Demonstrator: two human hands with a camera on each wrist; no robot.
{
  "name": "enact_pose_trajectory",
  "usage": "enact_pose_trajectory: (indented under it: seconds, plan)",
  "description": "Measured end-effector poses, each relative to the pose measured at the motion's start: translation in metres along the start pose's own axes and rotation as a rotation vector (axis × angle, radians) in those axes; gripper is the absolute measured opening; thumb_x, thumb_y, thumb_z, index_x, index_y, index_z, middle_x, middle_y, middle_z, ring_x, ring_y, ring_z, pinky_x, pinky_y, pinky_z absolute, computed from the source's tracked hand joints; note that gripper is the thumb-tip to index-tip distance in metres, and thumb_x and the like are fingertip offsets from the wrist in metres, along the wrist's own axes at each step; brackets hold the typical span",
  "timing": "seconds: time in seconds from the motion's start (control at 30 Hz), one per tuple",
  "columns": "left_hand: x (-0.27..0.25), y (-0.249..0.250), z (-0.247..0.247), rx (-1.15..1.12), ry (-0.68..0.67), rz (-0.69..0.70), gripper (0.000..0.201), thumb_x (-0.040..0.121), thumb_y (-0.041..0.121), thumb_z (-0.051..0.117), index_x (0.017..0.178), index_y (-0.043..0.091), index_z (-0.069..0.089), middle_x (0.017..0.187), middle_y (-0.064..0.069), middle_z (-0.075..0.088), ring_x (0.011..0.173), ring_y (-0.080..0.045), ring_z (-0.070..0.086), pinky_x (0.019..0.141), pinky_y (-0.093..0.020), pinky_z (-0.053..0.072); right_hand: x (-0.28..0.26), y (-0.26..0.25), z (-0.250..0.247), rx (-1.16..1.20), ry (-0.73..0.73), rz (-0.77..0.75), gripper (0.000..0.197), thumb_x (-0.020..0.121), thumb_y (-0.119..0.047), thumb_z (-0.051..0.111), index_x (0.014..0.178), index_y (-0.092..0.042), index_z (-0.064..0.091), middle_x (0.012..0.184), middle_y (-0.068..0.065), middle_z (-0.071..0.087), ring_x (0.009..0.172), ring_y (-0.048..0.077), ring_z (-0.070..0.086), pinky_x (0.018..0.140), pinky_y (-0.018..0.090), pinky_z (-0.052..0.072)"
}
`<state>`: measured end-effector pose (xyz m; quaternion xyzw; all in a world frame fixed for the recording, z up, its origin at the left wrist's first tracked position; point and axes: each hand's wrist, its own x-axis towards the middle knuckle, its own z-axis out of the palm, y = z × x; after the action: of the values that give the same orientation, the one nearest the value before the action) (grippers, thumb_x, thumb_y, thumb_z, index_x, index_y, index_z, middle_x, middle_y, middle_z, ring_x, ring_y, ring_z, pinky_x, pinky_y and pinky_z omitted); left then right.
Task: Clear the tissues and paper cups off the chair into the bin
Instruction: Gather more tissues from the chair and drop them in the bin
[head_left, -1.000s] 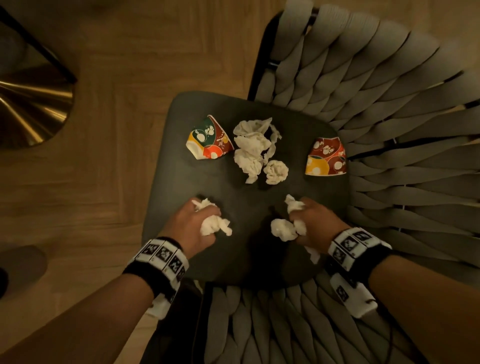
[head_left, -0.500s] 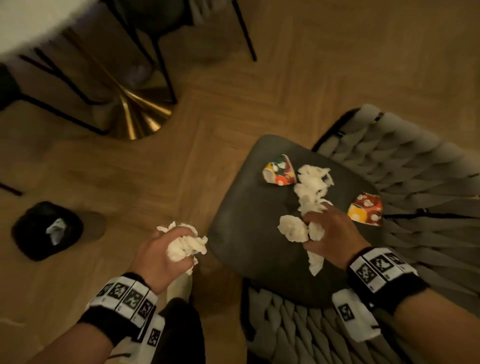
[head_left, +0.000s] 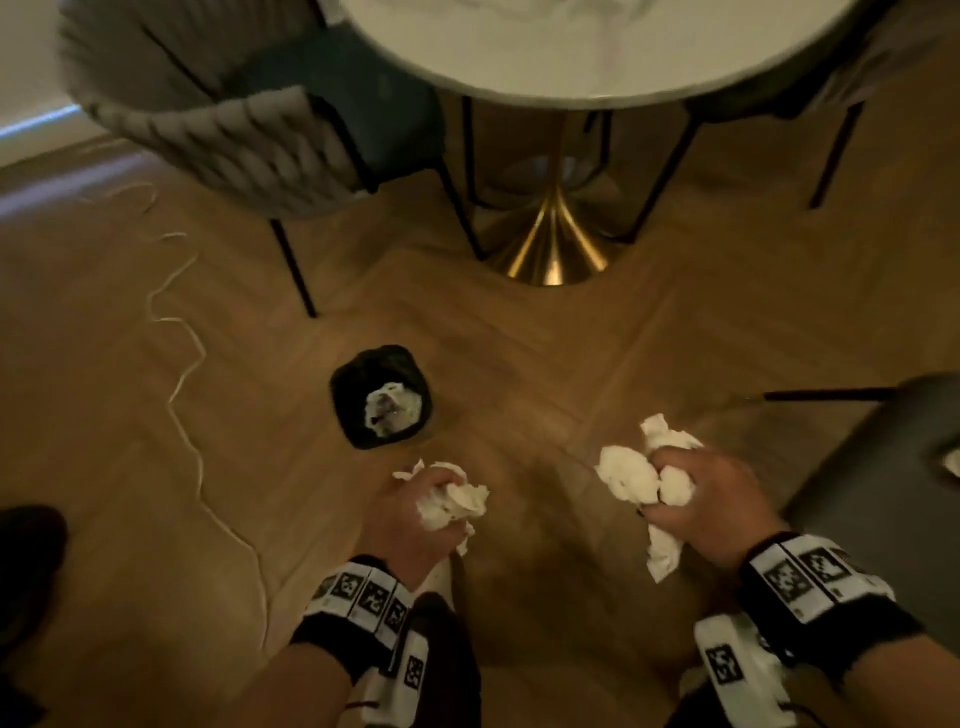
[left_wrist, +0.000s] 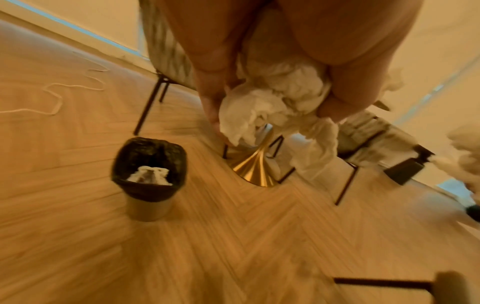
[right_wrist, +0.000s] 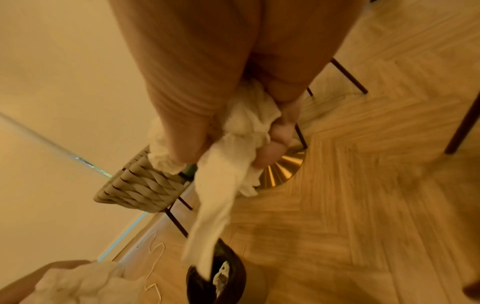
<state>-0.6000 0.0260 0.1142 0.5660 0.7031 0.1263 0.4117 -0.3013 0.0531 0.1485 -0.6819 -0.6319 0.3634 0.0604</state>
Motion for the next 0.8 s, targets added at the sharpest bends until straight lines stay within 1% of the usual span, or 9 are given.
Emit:
enact_pose_trajectory:
  seconds: [0.07, 0.13, 0.2, 0.3, 0.43, 0.53, 0.6, 0.7, 0.8]
  plan:
    - [0.015, -0.046, -0.045, -0.059, -0.01, -0.037, 0.041, 0.06, 0.022, 0.073, 0.092, 0.043, 0.059, 0.087, 0.021, 0.062, 0.084, 0.009, 0.057, 0.074, -0.011, 0.047, 0.018, -0.046, 0.044, 0.044, -0.053, 0.027, 0.023, 0.06, -0.01, 0.08, 0.069, -0.024, 0.064, 0.063, -0.006, 0.059, 0.063, 0.017, 0.057, 0.055, 0.012, 0.039]
    - [0.031, -0.081, -0.083, -0.105, -0.016, -0.061, 0.041, 0.061, 0.022, 0.069, 0.094, 0.044, 0.057, 0.091, 0.015, 0.067, 0.083, 0.0, 0.063, 0.073, -0.023, 0.054, 0.037, -0.087, 0.079, 0.071, -0.092, 0.032, 0.027, 0.062, -0.008, 0.078, 0.067, -0.028, 0.061, 0.061, -0.013, 0.058, 0.06, 0.005, 0.055, 0.058, 0.005, 0.041]
    - [0.057, -0.11, -0.113, -0.137, 0.006, -0.087, 0.041, 0.066, 0.018, 0.07, 0.095, 0.044, 0.057, 0.089, 0.013, 0.066, 0.079, 0.0, 0.062, 0.069, -0.02, 0.053, 0.06, -0.121, 0.106, 0.091, -0.126, 0.0, 0.021, 0.063, -0.009, 0.077, 0.068, -0.023, 0.063, 0.061, -0.012, 0.059, 0.061, 0.007, 0.057, 0.059, 0.004, 0.041]
    - [0.11, -0.147, -0.128, -0.175, 0.04, -0.082, 0.04, 0.069, 0.014, 0.073, 0.103, 0.031, 0.06, 0.092, 0.009, 0.062, 0.08, -0.006, 0.06, 0.072, -0.026, 0.051, 0.1, -0.151, 0.141, 0.148, -0.141, -0.065, 0.014, 0.063, -0.013, 0.079, 0.068, -0.017, 0.066, 0.063, -0.008, 0.061, 0.069, -0.007, 0.056, 0.057, 0.003, 0.04]
    - [0.192, -0.197, -0.106, -0.03, 0.028, -0.098, 0.042, 0.074, 0.023, 0.072, 0.112, 0.031, 0.056, 0.098, 0.003, 0.057, 0.083, -0.016, 0.054, 0.071, -0.023, 0.044, 0.157, -0.144, 0.189, 0.158, -0.12, -0.118, 0.015, 0.062, -0.015, 0.08, 0.066, -0.016, 0.065, 0.063, -0.002, 0.063, 0.074, 0.007, 0.058, 0.056, 0.012, 0.043]
    - [0.262, -0.244, -0.069, 0.123, -0.023, -0.126, 0.046, 0.073, 0.034, 0.07, 0.114, 0.039, 0.049, 0.122, -0.008, 0.051, 0.102, -0.029, 0.055, 0.089, -0.039, 0.049, 0.197, -0.116, 0.229, 0.104, -0.092, -0.145, 0.018, 0.061, -0.009, 0.08, 0.065, -0.013, 0.064, 0.061, -0.006, 0.059, 0.074, 0.005, 0.056, 0.057, 0.008, 0.041]
    - [0.297, -0.273, -0.043, 0.237, -0.075, -0.166, 0.05, 0.073, 0.042, 0.068, 0.116, 0.043, 0.044, 0.133, -0.008, 0.043, 0.114, -0.033, 0.051, 0.097, -0.041, 0.046, 0.216, -0.093, 0.253, 0.026, -0.08, -0.171, 0.02, 0.059, -0.009, 0.082, 0.064, -0.014, 0.063, 0.061, -0.009, 0.053, 0.07, 0.009, 0.049, 0.059, 0.006, 0.039]
    - [0.323, -0.302, -0.014, 0.285, -0.154, -0.237, 0.068, 0.069, 0.05, 0.072, 0.127, 0.046, 0.036, 0.147, -0.006, 0.024, 0.13, -0.033, 0.036, 0.104, -0.042, 0.037, 0.233, -0.068, 0.277, -0.048, -0.099, -0.139, 0.021, 0.057, -0.013, 0.082, 0.067, -0.017, 0.064, 0.068, -0.006, 0.051, 0.066, 0.007, 0.044, 0.059, 0.009, 0.036]
    - [0.315, -0.308, -0.01, 0.227, -0.202, -0.279, 0.081, 0.064, 0.051, 0.077, 0.133, 0.044, 0.035, 0.153, -0.005, 0.02, 0.14, -0.029, 0.021, 0.112, -0.044, 0.03, 0.245, -0.072, 0.287, -0.068, -0.151, -0.129, 0.022, 0.057, -0.016, 0.082, 0.071, -0.018, 0.064, 0.077, 0.004, 0.056, 0.07, 0.017, 0.051, 0.061, 0.024, 0.039]
